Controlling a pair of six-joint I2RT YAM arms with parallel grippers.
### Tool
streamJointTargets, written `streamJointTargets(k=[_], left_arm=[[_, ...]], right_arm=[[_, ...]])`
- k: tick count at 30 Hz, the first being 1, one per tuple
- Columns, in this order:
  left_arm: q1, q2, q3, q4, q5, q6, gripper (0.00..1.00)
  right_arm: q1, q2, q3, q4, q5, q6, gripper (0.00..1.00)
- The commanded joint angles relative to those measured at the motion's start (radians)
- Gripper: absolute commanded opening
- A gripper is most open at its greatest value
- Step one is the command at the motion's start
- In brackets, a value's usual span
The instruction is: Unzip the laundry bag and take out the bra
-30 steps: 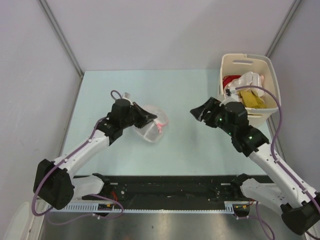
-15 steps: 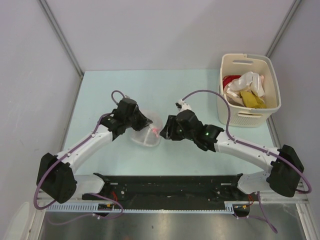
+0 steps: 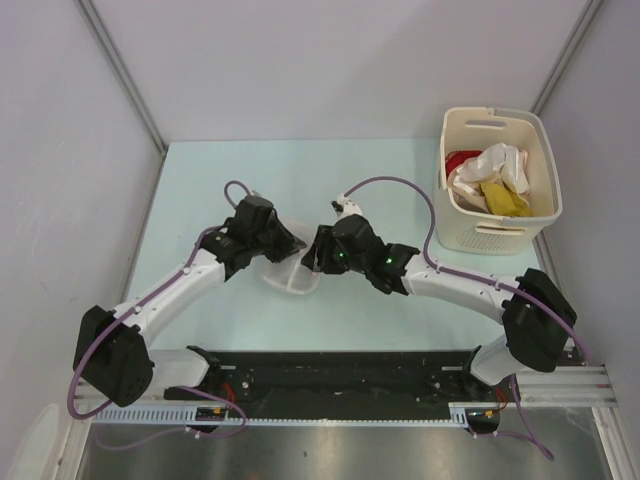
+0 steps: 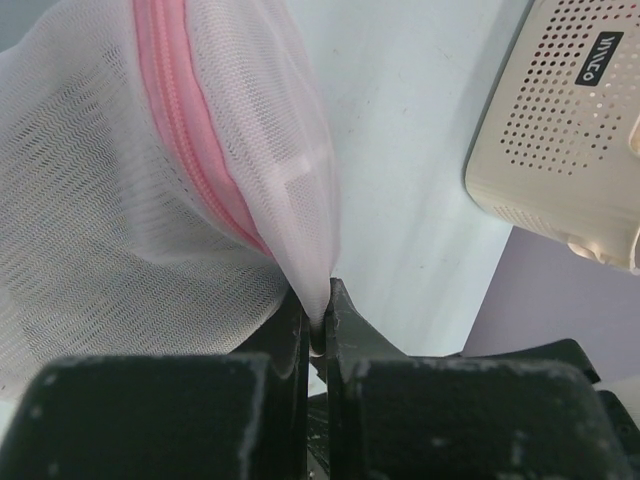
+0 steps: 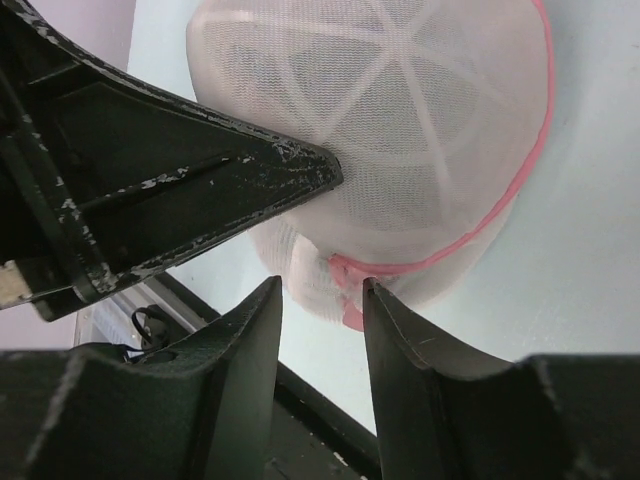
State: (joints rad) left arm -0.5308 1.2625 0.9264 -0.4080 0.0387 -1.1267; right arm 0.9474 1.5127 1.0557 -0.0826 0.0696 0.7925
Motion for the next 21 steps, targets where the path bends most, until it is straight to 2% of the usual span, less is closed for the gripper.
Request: streamJointTargets(k=[1,11,21], left_arm=[[-0.005,0.0,0.04,-0.017,0.027,0.024,0.0],[-0.003,-0.014,0.025,-0.011,0.032,0.016,0.0],[-0.001,-0.052,0.002,-0.011,0.026,0.005,0.0]], right_arm=[[0.008,0.023,0.041,0.063,-0.019,0.013,0.42],[0.022,0.061,0.041,0.116,-0.033,0.037,0.38],[0.09,0.054,0.04,0.093,0.206,0.094,0.39]])
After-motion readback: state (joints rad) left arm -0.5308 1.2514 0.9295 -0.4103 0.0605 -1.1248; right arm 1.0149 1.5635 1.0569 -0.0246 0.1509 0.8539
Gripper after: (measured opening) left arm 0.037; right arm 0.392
